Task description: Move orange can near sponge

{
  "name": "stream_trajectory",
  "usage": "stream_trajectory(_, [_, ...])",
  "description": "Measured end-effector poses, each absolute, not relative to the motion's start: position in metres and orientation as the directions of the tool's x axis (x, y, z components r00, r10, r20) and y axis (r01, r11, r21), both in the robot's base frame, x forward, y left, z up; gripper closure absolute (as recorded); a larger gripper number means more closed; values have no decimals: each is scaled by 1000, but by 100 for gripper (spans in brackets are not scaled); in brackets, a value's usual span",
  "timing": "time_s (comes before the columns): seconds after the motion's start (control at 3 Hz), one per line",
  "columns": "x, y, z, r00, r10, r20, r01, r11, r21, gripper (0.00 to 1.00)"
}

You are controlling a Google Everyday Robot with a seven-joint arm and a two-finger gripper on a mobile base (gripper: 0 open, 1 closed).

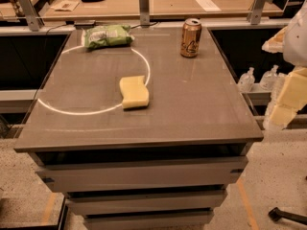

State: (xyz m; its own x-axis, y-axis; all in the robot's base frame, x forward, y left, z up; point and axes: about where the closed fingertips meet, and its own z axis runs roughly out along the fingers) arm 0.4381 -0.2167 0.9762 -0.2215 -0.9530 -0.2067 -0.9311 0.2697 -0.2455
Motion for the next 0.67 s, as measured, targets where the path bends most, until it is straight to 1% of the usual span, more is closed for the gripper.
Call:
stream_trajectory(0.33, [439, -216, 978, -221, -952, -213, -930, 271, -248, 0])
stream_trajectory(0.67, [450, -216, 982, -223, -924, -312, -917, 307, -254, 0])
